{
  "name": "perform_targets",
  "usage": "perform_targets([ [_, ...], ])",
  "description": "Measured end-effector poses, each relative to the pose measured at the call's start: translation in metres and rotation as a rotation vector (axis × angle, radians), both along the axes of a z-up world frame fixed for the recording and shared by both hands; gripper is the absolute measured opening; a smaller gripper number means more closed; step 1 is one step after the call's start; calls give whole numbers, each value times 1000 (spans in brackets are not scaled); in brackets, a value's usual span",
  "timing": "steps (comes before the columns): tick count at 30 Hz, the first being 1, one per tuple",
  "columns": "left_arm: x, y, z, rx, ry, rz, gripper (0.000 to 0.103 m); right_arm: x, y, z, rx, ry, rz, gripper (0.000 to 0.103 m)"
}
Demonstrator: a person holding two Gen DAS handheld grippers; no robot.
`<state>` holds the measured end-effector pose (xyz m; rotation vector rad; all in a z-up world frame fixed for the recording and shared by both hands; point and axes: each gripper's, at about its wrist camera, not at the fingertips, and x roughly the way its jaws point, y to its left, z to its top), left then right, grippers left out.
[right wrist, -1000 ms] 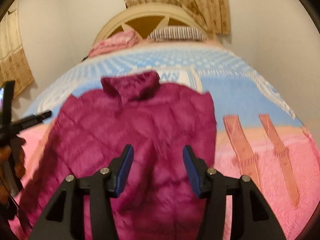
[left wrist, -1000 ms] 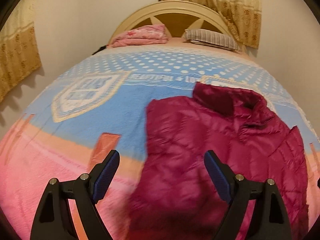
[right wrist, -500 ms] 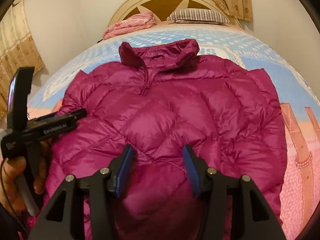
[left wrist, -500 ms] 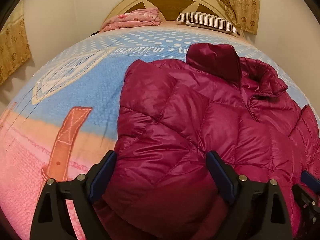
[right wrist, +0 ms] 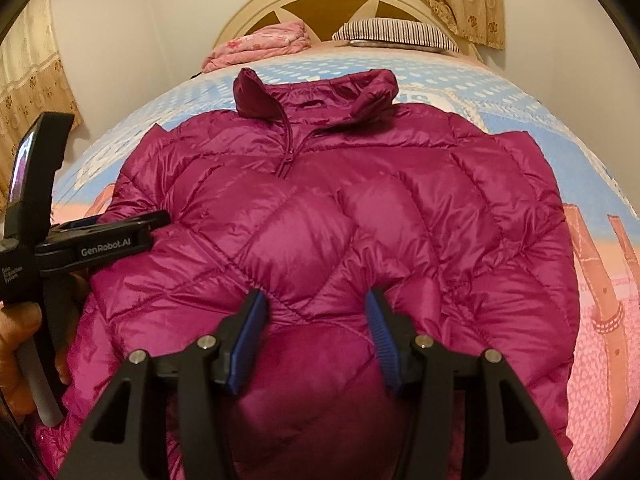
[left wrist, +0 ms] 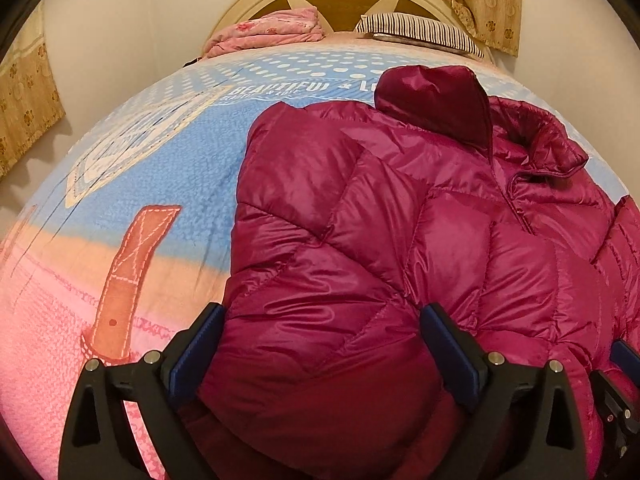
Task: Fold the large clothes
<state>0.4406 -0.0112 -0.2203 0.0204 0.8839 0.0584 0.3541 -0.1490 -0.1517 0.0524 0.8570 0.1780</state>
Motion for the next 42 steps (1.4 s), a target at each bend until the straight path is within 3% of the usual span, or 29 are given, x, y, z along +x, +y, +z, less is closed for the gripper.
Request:
perform_targets([
  [13, 2, -5, -3, 38, 7, 8, 100, 0, 8, -3, -58, -1, -4, 55],
  [38, 3, -2, -6, 26, 21, 12, 102, 1, 13, -4, -100, -2, -9, 56],
  [42, -6, 3, 10, 47, 8, 33, 102, 1, 12, -2, -95, 5, -4, 56],
])
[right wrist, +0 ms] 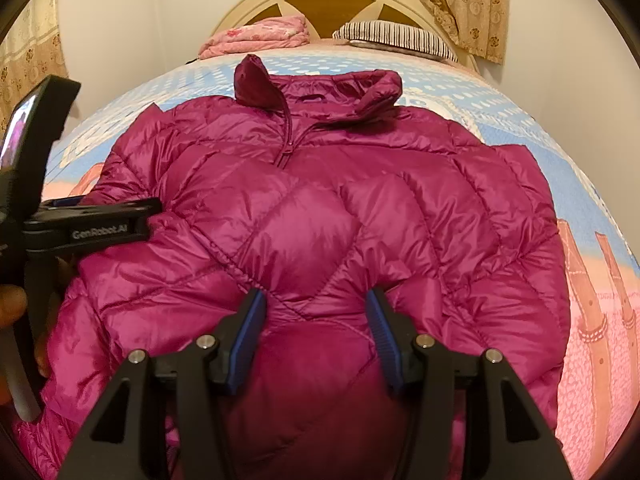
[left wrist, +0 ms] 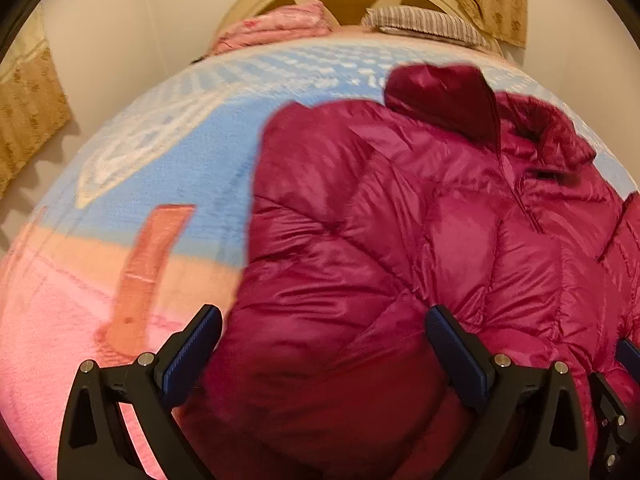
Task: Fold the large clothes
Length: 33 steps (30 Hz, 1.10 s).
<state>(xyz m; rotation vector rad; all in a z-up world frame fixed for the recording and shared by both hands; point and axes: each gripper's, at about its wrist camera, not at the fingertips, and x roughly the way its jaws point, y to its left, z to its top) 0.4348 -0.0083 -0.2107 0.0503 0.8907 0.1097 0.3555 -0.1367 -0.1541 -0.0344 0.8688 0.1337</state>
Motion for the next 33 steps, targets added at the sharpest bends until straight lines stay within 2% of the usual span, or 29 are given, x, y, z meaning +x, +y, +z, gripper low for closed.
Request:
perform_targets([
  [2, -11, 6, 21, 2, -43, -5, 102, 0, -4, 8, 23, 14, 29, 60],
  [3, -14, 9, 30, -14, -59, -19, 102, -1, -7, 13, 42, 13, 44, 65],
  [4, -18, 12, 44, -35, -88, -43, 102, -2, -11, 21, 66, 2, 56, 74],
  [7, -8, 15, 72, -31, -128, -63, 102, 2, -22, 47, 49, -66, 63, 85],
  [10, 22, 10, 84, -37, -121, -77, 102, 29, -38, 64, 63, -66, 49, 86],
  [13, 53, -2, 92, -1, -131, -88, 102, 69, -56, 75, 52, -72, 11, 86],
  [17, 101, -26, 93, 27, -115, -114, 102, 120, -71, 77, 17, -64, -2, 86],
  [21, 152, -37, 87, -23, -74, -126, 102, 166, -82, 71, 42, -38, -20, 86],
  [24, 184, -46, 77, -6, -42, -118, 102, 197, -82, 66, 32, -27, -9, 86],
  [29, 209, -58, 50, 9, 27, -142, 100, 230, -72, 62, -15, -2, 23, 86],
  [30, 211, -60, 44, 16, 33, -152, 96, 236, -70, 60, -36, 9, 30, 86],
  [31, 211, -61, 41, 19, 38, -164, 73, 240, -69, 57, -54, 19, 36, 82],
  [32, 213, -64, 37, 14, 55, -182, 44, 245, -68, 53, -70, 32, 39, 78],
  [33, 215, -64, 32, -8, 89, -204, 32, 249, -68, 49, -77, 53, 46, 63],
])
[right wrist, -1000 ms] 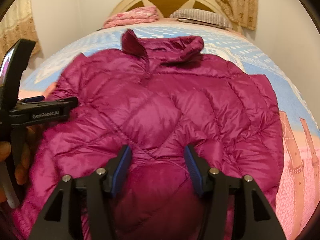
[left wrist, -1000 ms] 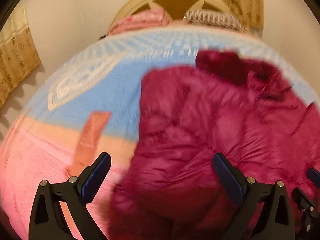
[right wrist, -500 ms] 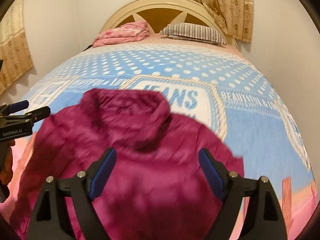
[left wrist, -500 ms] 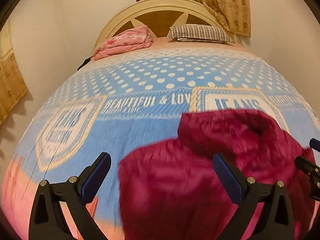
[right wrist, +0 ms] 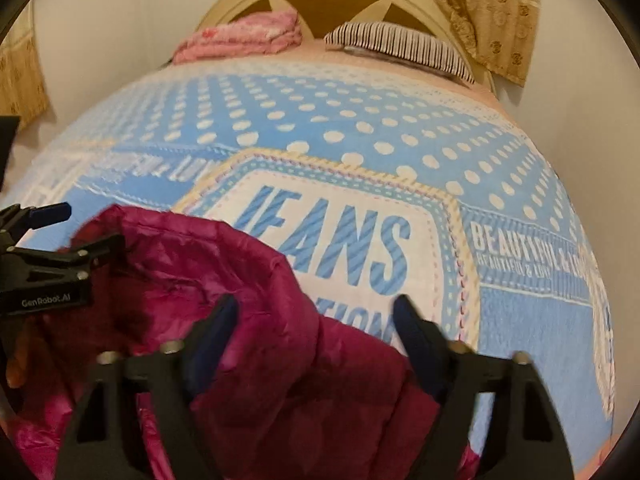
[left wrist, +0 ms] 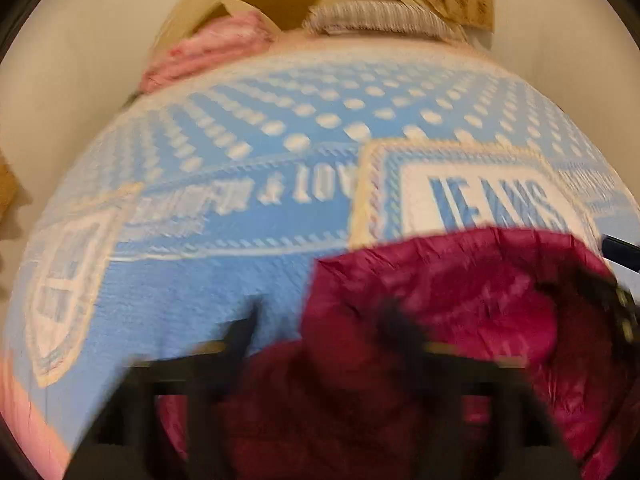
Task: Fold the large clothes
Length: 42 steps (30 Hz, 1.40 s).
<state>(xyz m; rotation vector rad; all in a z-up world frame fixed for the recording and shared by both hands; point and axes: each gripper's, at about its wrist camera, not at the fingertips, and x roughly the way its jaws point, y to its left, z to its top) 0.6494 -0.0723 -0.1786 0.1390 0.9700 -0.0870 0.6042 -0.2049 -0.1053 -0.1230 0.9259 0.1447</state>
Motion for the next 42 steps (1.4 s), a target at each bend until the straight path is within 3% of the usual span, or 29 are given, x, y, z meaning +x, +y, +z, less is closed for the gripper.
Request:
perform_targets([
  [1, -1, 1, -1, -7, 8, -1, 20, 2, -1, -4, -8, 23, 6, 44],
  [3, -10, 3, 4, 10, -37, -2, 18, 1, -6, -9, 1, 45, 12, 27],
  [6, -26, 7, 15, 14, -87, -18, 15, -15, -11, -5, -21, 8, 14, 17],
  [13, -69, 12, 24, 4, -150, -56, 12, -47, -20, 2, -43, -56, 12, 13],
  [24, -94, 16, -17, 46, -103, -51, 12, -75, -17, -20, -129, -58, 39, 10],
  [30, -109, 23, -2, -29, -91, -23, 15, -82, -21, -37, -168, -55, 37, 8],
  [33, -122, 27, 19, -76, -145, -31, 31, -82, -20, -39, -174, -57, 34, 8],
  [35, -130, 31, 35, -95, -207, -18, 73, -82, -20, -40, -178, -57, 33, 8],
  [36, -132, 33, 45, -104, -252, 8, 81, -82, -20, -41, -178, -56, 32, 8],
  [38, -130, 34, 55, -138, -298, 21, 84, -82, -20, -44, -177, -51, 28, 8],
  [42, -100, 13, 53, -117, -257, 40, 84, -82, -20, -50, -180, -46, 27, 8],
])
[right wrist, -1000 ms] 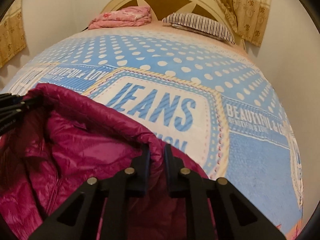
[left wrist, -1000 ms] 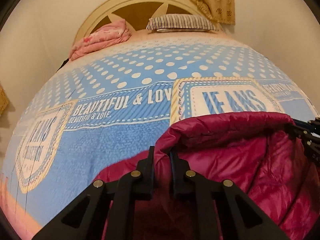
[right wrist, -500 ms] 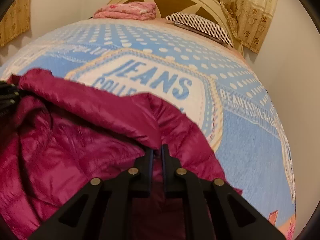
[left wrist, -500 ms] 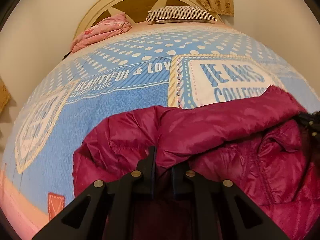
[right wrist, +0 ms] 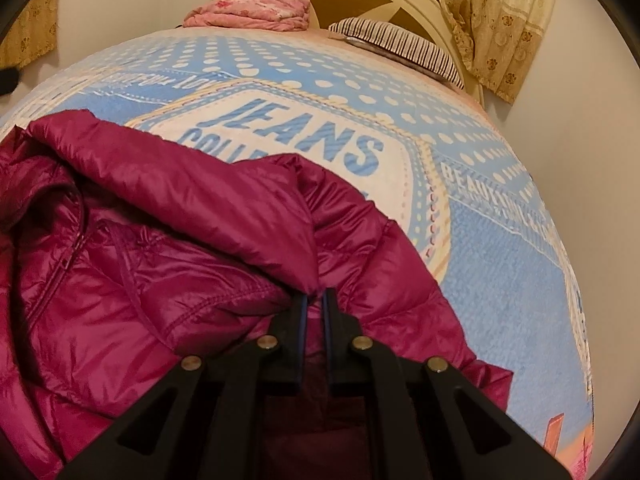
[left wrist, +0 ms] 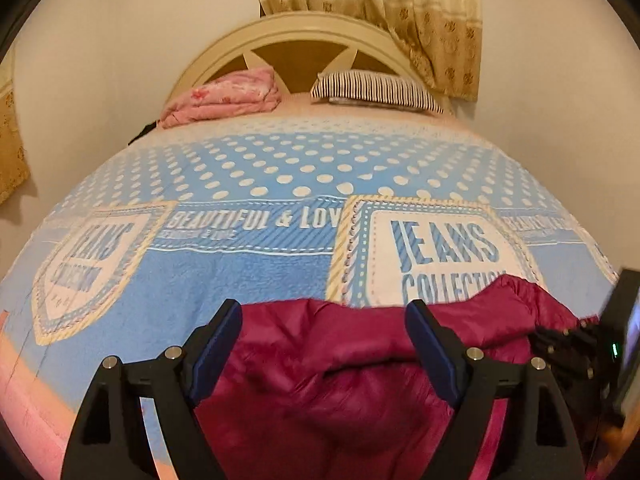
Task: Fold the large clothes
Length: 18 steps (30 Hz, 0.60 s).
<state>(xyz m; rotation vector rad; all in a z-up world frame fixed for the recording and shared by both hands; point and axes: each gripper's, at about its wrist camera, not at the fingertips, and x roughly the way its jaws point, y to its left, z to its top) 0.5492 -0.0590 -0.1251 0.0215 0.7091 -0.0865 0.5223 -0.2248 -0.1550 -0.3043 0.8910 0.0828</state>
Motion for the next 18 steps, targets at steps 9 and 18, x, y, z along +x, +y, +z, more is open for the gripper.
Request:
perform_targets([
  [9, 26, -29, -76, 155, 185, 34, 84, -3, -4, 5, 32, 11, 2, 8],
  [18, 23, -26, -67, 133, 171, 24, 84, -21, -19, 75, 270, -152, -52, 60],
])
